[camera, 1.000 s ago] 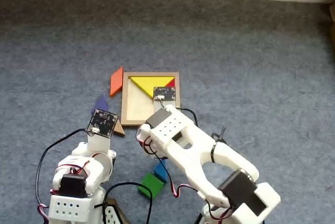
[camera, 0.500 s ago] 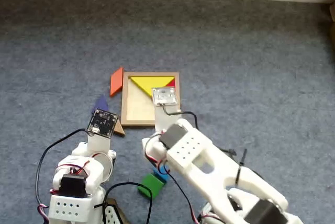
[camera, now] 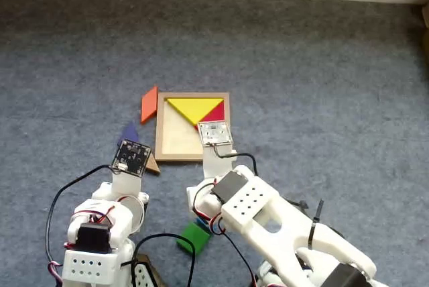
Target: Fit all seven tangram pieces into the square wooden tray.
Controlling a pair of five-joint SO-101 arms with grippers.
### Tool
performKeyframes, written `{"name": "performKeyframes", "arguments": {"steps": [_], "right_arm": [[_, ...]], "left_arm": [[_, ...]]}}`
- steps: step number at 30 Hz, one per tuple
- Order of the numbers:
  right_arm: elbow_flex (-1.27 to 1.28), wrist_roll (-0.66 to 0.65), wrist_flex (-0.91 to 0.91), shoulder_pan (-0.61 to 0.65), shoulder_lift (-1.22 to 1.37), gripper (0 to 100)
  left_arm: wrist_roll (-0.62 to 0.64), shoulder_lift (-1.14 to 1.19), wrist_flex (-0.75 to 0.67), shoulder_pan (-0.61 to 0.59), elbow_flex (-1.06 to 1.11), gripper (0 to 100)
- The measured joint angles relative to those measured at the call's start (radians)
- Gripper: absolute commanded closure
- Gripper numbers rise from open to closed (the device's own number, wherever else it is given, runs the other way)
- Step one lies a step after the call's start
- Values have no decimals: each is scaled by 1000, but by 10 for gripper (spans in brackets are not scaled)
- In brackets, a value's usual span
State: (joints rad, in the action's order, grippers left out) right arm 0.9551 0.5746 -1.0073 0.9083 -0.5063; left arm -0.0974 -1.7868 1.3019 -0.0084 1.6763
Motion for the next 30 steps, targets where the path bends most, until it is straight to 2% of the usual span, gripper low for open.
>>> {"name": "performKeyframes", "arguments": {"steps": [8,15,30], "right_arm": [[35,17,11,103,34,754],[-2,43,84,117,239,754],[-29,43,66,121,255,754]], "left_arm": [[0,0,0,0,0,993],[0,0,0,0,0,993],[0,0,0,0,0,993]]}}
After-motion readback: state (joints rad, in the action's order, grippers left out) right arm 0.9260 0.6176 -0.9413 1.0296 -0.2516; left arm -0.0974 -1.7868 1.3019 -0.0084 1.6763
